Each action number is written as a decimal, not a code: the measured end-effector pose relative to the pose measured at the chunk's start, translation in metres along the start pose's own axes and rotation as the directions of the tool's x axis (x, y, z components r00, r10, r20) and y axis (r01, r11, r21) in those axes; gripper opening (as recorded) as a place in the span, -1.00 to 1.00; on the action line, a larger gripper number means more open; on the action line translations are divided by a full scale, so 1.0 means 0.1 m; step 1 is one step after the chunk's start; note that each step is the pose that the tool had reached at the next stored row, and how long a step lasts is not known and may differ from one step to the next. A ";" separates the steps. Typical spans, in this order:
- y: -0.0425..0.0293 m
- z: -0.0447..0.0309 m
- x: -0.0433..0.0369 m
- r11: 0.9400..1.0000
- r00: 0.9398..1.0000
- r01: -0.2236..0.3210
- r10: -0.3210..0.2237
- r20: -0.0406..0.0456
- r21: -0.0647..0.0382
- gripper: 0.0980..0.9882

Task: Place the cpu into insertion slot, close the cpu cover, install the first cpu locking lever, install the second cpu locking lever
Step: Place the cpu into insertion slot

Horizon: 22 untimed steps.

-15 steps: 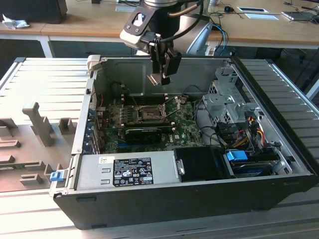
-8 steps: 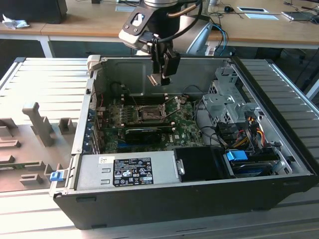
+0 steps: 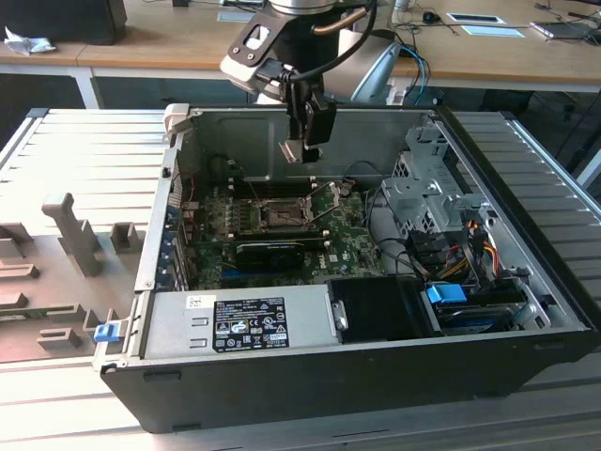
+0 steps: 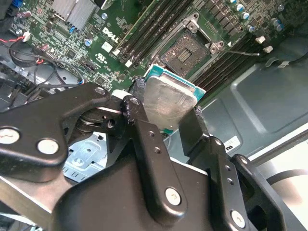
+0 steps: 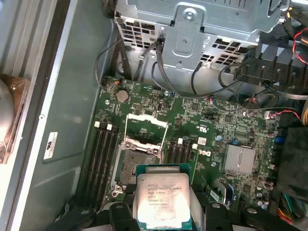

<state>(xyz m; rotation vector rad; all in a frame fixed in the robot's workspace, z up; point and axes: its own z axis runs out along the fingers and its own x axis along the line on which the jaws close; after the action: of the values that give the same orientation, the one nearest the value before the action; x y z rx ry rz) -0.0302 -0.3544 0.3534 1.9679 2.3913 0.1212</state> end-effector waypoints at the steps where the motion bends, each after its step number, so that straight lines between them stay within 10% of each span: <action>1: 0.000 0.002 0.000 1.000 1.000 -0.005 0.005 0.000 0.000 -0.04; 22: -0.024 0.125 0.001 0.987 0.987 -0.159 0.159 0.014 -0.004 -0.04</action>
<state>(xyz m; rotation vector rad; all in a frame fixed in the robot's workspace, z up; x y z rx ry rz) -0.0315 -0.3543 0.3408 2.1490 2.2217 0.1152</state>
